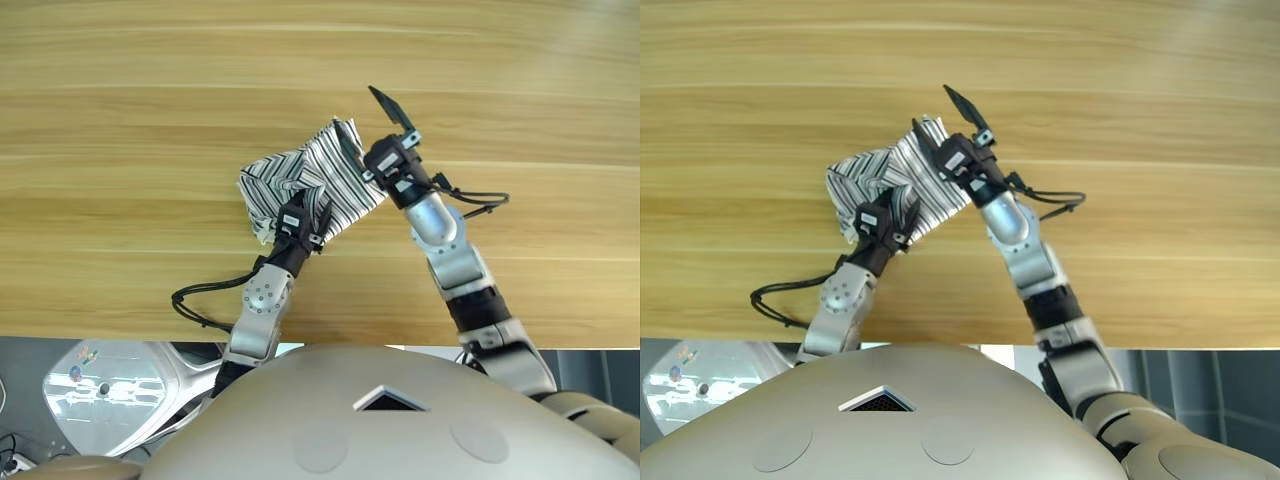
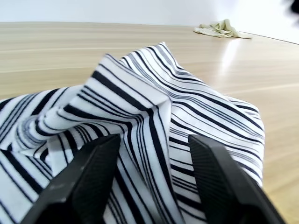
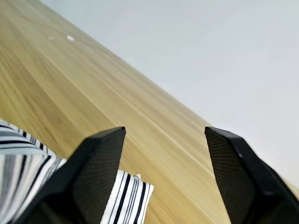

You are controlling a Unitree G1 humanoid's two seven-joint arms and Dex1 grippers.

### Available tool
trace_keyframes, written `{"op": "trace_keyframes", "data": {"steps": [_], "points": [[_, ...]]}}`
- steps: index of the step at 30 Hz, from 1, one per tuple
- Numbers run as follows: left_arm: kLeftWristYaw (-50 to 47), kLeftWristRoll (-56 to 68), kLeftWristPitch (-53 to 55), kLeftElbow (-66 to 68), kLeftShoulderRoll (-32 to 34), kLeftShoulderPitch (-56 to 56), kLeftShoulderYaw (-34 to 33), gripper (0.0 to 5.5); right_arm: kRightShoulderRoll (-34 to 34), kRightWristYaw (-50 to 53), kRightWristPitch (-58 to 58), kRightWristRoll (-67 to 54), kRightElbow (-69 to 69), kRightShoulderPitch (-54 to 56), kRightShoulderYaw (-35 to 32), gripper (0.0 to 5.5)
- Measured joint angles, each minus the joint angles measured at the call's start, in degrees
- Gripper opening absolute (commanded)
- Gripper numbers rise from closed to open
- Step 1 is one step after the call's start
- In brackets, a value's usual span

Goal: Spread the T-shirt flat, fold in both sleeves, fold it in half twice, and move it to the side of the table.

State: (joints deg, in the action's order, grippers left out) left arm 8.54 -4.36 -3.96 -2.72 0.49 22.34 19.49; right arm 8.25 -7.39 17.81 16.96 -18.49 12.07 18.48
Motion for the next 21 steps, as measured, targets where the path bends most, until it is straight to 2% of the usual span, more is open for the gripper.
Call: {"op": "trace_keyframes", "data": {"steps": [3,8,15,21], "points": [[0.2,-0.1,0.0,-0.7,0.3,0.3,0.5,2.72,-2.2,1.7,0.4,-0.1,-14.9,6.9,-0.5,3.14],[0.5,-0.1,0.7,-1.7,1.1,0.7,0.4,2.72,-3.5,5.1,4.2,0.1,-27.5,8.8,-0.6,3.14],[0.7,0.2,1.9,-4.6,2.3,2.5,-0.4,2.72,-5.4,10.9,6.1,2.1,-33.9,10.9,0.5,3.14],[11.1,11.4,-4.1,-19.4,10.8,6.3,-5.6,2.72,-6.4,13.7,6.3,2.5,-36.0,11.8,0.7,3.14]]}}
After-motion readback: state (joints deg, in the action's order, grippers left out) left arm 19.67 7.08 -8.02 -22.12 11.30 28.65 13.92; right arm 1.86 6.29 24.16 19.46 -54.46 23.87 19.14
